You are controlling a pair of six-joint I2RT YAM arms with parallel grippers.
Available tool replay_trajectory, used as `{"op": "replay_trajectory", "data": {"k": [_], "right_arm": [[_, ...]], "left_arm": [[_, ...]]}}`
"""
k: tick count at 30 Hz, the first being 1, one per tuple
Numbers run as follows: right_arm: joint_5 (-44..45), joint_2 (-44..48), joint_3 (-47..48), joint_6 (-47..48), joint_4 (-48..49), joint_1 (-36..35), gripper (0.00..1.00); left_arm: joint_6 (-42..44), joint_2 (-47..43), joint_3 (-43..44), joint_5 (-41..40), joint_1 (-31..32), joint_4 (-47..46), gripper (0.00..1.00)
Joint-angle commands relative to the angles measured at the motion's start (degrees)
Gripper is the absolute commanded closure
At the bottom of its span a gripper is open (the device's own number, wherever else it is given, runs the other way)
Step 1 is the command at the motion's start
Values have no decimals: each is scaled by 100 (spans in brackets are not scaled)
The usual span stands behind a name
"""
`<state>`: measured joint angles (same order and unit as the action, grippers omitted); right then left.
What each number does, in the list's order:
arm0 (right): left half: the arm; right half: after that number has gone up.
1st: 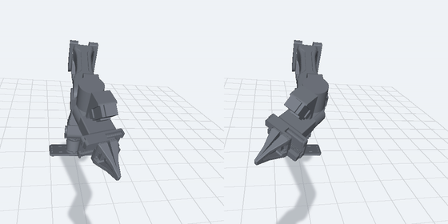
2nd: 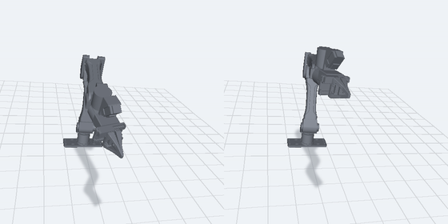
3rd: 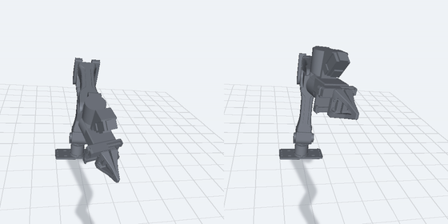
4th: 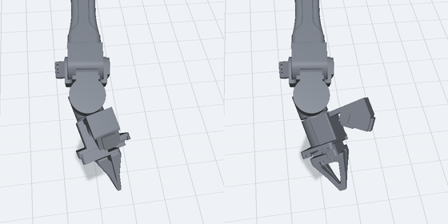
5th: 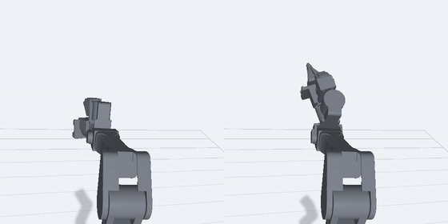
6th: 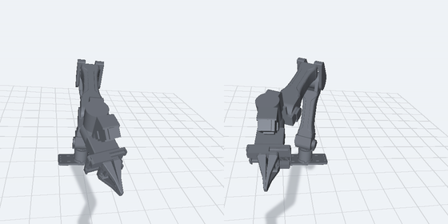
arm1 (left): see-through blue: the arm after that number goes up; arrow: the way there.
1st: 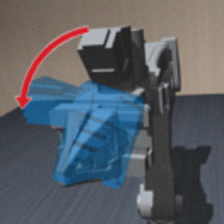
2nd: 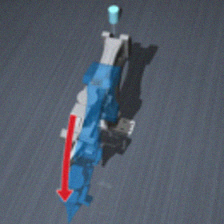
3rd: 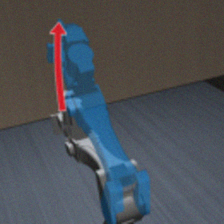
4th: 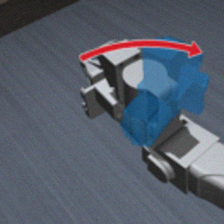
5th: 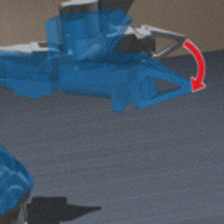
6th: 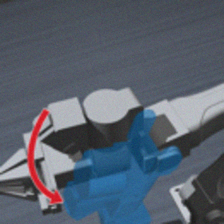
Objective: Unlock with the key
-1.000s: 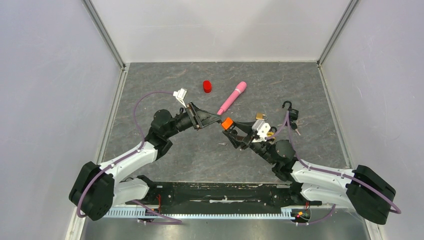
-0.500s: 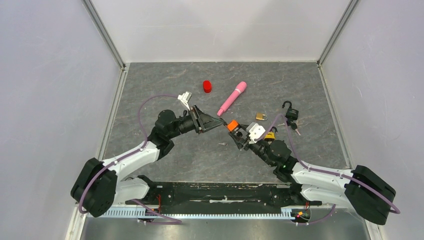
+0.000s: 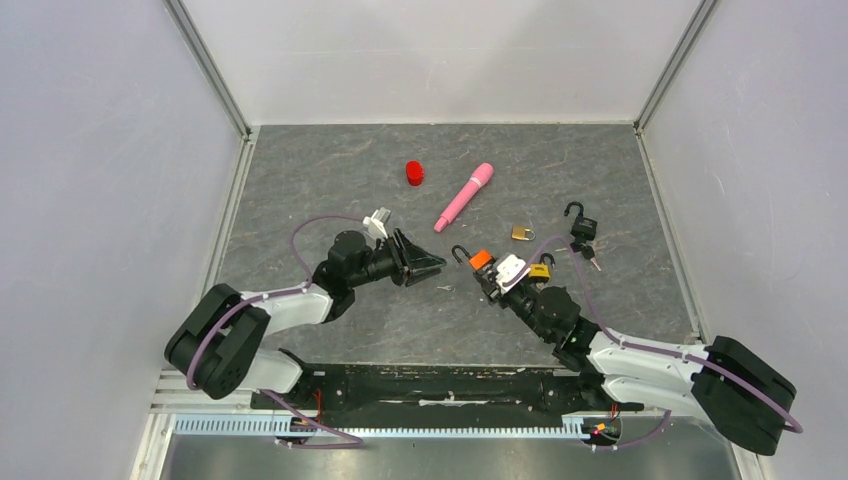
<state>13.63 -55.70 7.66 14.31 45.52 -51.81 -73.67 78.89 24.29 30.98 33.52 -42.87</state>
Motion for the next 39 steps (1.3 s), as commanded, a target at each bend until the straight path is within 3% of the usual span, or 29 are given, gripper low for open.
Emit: {"op": "replay_trajectory", "data": {"k": [1, 10, 15, 17, 21, 27, 30, 35, 39], "right_arm": [[507, 3, 52, 129, 55, 104, 100], [773, -791, 398, -354, -509, 667, 100], [873, -1358, 644, -766, -907, 962, 100], [888, -1580, 761, -935, -1137, 1090, 100], [882, -1870, 985, -1186, -1535, 1236, 90], [876, -1743, 1327, -1378, -2100, 1307, 46], [872, -1818, 1885, -1422, -2873, 1357, 34], [723, -2089, 2906, -1723, -4120, 1533, 24], [672, -2397, 3480, -1843, -4531, 1834, 22]], "left_arm": [[476, -424, 92, -238, -255, 866, 48], [2912, -2051, 1355, -1381, -1091, 5314, 32], [3829, -2550, 2042, -2063, -1490, 6597, 18], [4143, -2674, 2264, -2422, -1579, 6920, 14], [4753, -2831, 2578, -3056, -1668, 7292, 8], [5360, -2962, 2778, -3734, -1721, 7444, 0], [5524, -3026, 2770, -3966, -1728, 7429, 0], [5573, -3151, 2493, -4112, -1735, 7355, 0], [5618, -3176, 2397, -4208, -1743, 7408, 0]]}}
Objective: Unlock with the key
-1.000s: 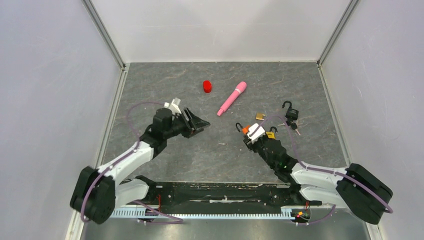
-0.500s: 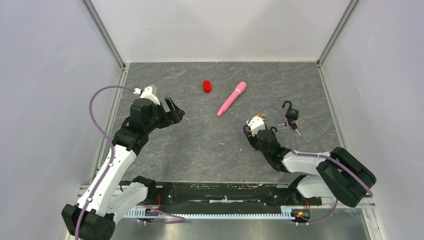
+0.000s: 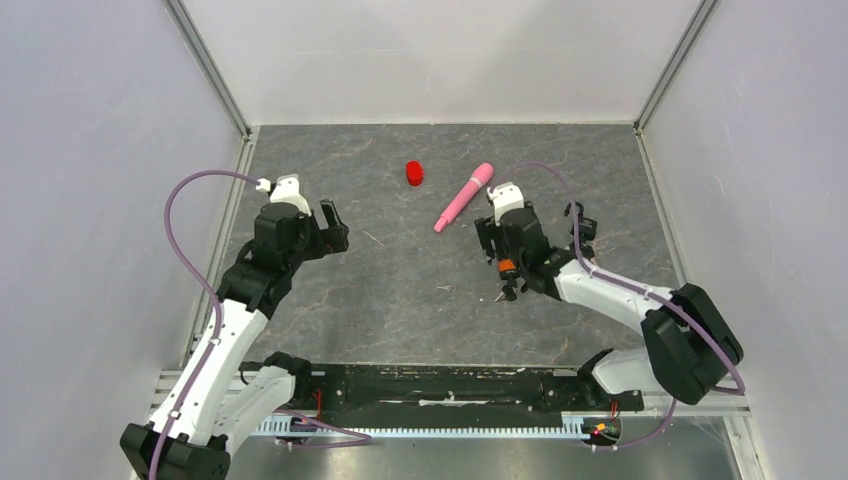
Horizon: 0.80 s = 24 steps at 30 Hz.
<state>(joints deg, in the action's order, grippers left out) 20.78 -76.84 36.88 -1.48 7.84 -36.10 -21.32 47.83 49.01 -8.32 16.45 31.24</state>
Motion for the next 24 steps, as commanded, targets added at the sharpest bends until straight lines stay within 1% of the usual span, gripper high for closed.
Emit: {"op": "replay_trajectory", "data": {"k": [1, 5, 8, 12, 17, 20, 24], "right_arm": [[-53, -420, 722, -312, -848, 388, 22], [-374, -1087, 1341, -611, -1214, 957, 24], [-628, -1651, 1808, -827, -1440, 1308, 29], [-896, -2217, 2164, -1040, -1470, 1634, 34], [-1207, -2643, 2297, -1200, -1460, 1852, 43], [-1280, -2725, 2246, -1228, -1462, 1868, 48], [-1457, -2757, 2146, -1250, -1461, 1869, 58]], "left_arm": [[383, -77, -76, -294, -37, 0, 0], [374, -98, -107, -343, -38, 4, 0], [358, -124, -145, -366, -45, 27, 0], [346, -125, -164, -344, -45, 21, 0], [330, -123, -177, -307, -36, 13, 0], [326, -117, -183, -288, -37, 13, 0], [322, -110, -190, -270, -36, 13, 0]]}}
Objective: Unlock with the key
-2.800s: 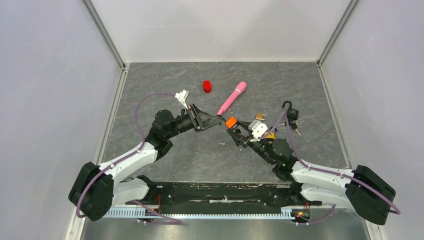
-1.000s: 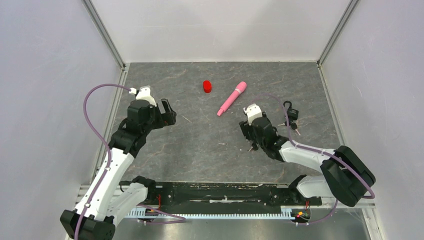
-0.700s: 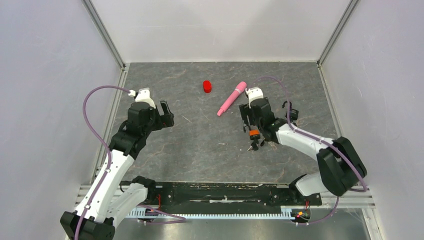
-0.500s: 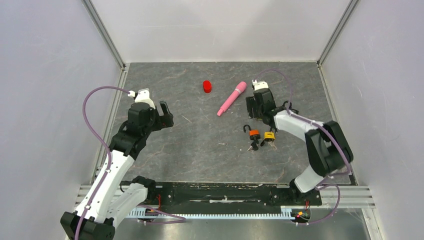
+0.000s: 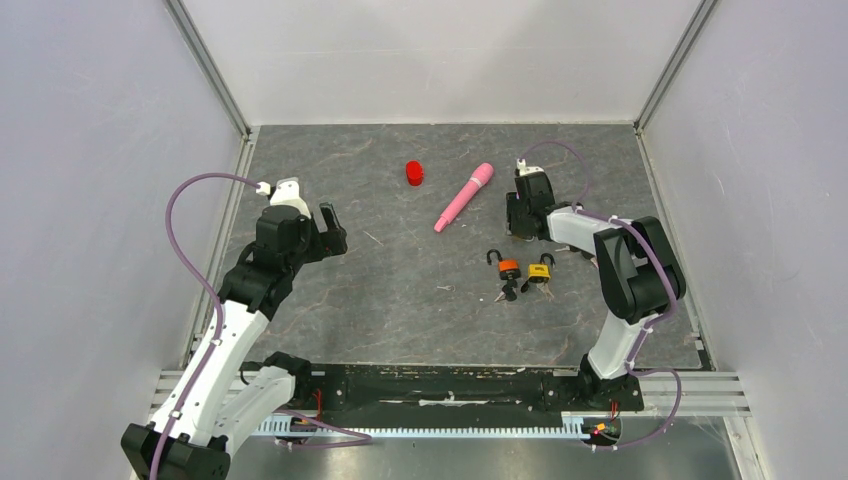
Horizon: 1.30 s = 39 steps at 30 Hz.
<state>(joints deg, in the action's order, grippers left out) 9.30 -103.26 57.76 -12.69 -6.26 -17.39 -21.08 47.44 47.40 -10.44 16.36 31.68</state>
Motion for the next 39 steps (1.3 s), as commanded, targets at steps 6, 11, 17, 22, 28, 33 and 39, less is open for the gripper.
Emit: {"op": "replay_trajectory", "data": {"k": [6, 11, 17, 22, 28, 33, 39], "right_arm": [[-508, 30, -41, -28, -11, -2, 67], [-534, 285, -107, 45, -93, -1, 54], [-643, 398, -148, 187, -296, -8, 54], [-567, 640, -272, 162, -278, -13, 52], [-465, 902, -222, 144, -256, -16, 42], [-481, 992, -221, -102, -354, -69, 43], [-166, 954, -358, -700, -398, -195, 48]], "left_arm": [[294, -81, -37, -58, -28, -37, 0], [289, -78, -37, -38, -28, -39, 0], [280, -83, -48, -39, -28, -35, 0], [263, -70, -55, -21, -29, -48, 1], [262, -60, -64, 15, -28, -55, 1], [262, -60, -72, 28, -28, -65, 1], [254, -103, -84, 42, -28, -70, 1]]}}
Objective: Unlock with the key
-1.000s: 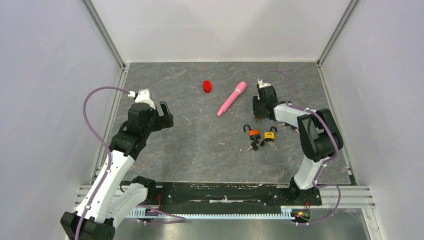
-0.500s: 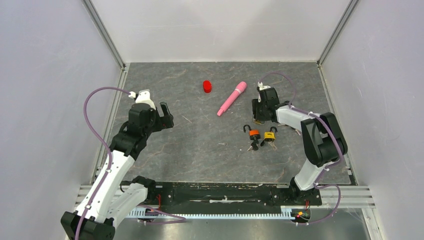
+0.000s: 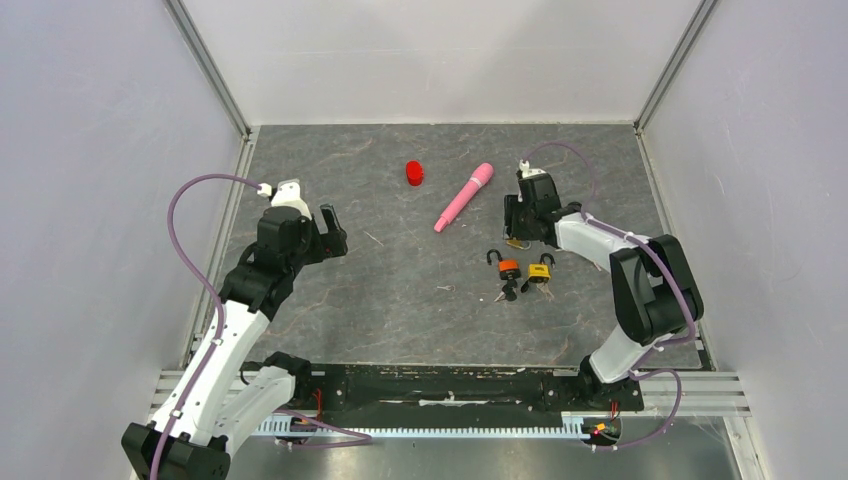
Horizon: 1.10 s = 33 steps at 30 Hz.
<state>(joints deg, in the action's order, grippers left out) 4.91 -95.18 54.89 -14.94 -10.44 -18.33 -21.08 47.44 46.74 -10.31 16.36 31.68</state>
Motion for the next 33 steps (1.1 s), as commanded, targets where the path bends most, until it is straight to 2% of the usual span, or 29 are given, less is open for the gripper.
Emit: {"op": "replay_trajectory", "data": {"k": [1, 12, 18, 20, 29, 33], "right_arm": [[309, 128, -99, -544, 39, -124, 48], [732, -428, -77, -949, 137, -217, 48], [855, -677, 119, -713, 209, -215, 51], [875, -722, 156, -588, 235, -215, 53], [627, -355, 152, 535, 358, -259, 77], [-8, 90, 109, 1246, 559, -378, 83]], "left_arm": [[254, -100, -22, 29, -28, -73, 1], [258, -165, -37, 45, -29, -66, 1], [254, -156, -40, 62, -28, -68, 1], [262, -156, -45, 57, -28, -66, 1], [263, -128, -47, 70, -28, -68, 1], [263, -125, -40, 73, -32, -74, 1]]}}
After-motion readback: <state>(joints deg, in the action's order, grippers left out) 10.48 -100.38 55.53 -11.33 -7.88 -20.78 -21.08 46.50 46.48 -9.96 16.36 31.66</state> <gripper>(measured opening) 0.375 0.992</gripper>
